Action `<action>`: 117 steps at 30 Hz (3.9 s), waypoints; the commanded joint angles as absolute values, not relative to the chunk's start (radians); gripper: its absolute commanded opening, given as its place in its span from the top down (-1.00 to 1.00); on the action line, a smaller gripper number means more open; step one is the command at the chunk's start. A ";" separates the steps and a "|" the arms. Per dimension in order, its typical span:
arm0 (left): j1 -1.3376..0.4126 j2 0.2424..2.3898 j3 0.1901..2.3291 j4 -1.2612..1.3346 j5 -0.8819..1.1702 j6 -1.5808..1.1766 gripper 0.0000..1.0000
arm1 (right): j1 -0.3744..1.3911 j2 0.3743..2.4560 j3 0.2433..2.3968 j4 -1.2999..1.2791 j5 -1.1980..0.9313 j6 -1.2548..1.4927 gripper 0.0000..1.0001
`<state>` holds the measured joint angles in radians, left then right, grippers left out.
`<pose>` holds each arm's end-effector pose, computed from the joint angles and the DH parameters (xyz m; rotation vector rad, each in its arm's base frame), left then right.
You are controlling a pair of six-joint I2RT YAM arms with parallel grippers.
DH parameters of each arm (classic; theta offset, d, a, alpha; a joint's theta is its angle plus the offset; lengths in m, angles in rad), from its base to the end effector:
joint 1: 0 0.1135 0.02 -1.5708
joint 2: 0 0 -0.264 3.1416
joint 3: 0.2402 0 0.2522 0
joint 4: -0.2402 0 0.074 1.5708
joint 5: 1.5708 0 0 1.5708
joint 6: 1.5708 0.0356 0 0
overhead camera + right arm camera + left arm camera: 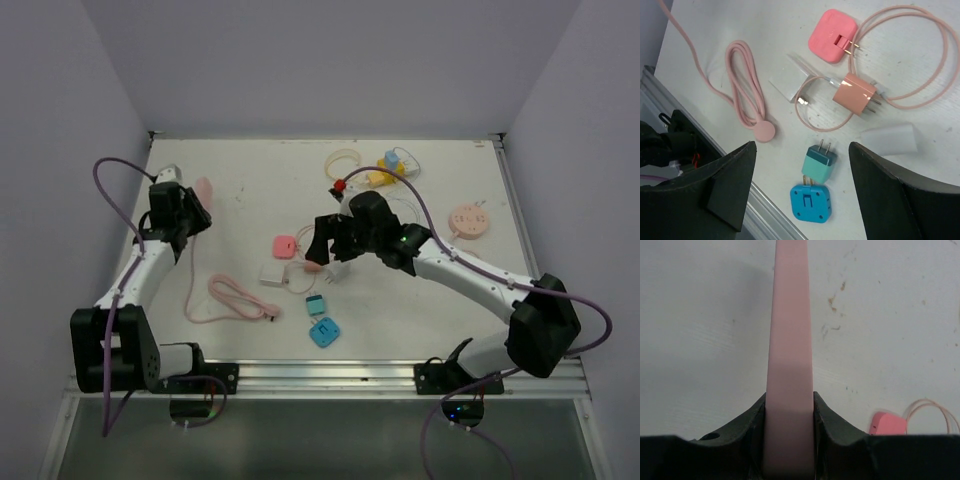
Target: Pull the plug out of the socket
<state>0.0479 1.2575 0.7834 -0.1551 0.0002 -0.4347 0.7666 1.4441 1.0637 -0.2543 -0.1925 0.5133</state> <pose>0.2723 0.0130 0.2417 -0.5276 2.1445 -0.2163 0.2287 0.2297 0.2755 -0.4102 2.3142 0.8904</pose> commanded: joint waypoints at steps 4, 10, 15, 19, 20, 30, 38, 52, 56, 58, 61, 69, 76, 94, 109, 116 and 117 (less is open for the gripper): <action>0.253 1.387 1.126 -0.103 0.034 -0.479 1.00 | 0.759 1.290 0.944 -0.235 -0.006 0.469 -0.58; 0.291 1.549 1.497 -0.181 0.018 -0.424 1.00 | 0.752 1.230 0.913 -0.218 0.034 0.457 -0.58; 0.291 1.647 1.539 -0.154 0.156 -0.394 1.00 | 0.749 1.235 0.905 -0.212 0.029 0.460 -0.58; 0.291 1.645 1.396 -0.065 0.259 -0.403 1.00 | 0.749 1.238 0.897 -0.207 0.021 0.460 -0.58; 0.293 1.643 1.364 -0.046 0.273 -0.406 1.00 | 0.749 1.238 0.896 -0.206 0.021 0.459 -0.58; 0.291 1.646 1.100 0.092 0.250 -0.484 0.88 | 0.749 1.235 0.854 -0.179 0.008 0.460 -0.57; 0.291 1.586 0.922 0.092 0.088 -0.612 0.37 | 0.746 1.220 0.828 -0.181 0.043 0.449 -0.57; 0.291 1.378 0.883 -0.084 0.052 -0.565 -0.81 | 0.655 1.238 0.867 -0.219 0.064 0.440 -0.57; 0.291 1.333 0.922 -0.214 0.060 -0.525 -0.91 | 0.551 1.285 0.917 -0.241 0.064 0.459 -0.57; 0.288 1.286 0.904 -0.225 0.066 -0.505 -0.92 | 0.516 1.310 0.940 -0.244 0.071 0.463 -0.56; 0.226 1.218 0.862 -0.218 0.037 -0.454 -0.98 | 0.453 1.393 1.017 -0.282 0.109 0.466 -0.55; 0.011 1.109 0.759 -0.218 -0.025 -0.304 -0.97 | 0.388 1.636 1.274 -0.304 0.251 0.541 -0.53; -0.031 1.103 0.765 -0.195 -0.086 -0.291 -0.96 | 0.350 1.902 1.507 -0.161 0.301 0.387 -0.54; -0.031 1.140 0.782 -0.201 -0.043 -0.287 -0.94 | 0.230 2.172 1.732 -0.152 0.134 0.078 -0.60; -0.031 1.147 0.779 -0.196 -0.032 -0.288 -0.93 | 0.227 2.191 1.663 -0.163 0.042 0.078 -0.41; -0.031 1.152 0.779 -0.193 -0.029 -0.288 -0.93 | 0.227 2.177 1.655 -0.155 -0.058 0.107 -0.23; -0.029 1.152 0.779 -0.195 -0.028 -0.288 -0.93 | 0.229 2.174 1.655 -0.147 -0.064 0.116 -0.17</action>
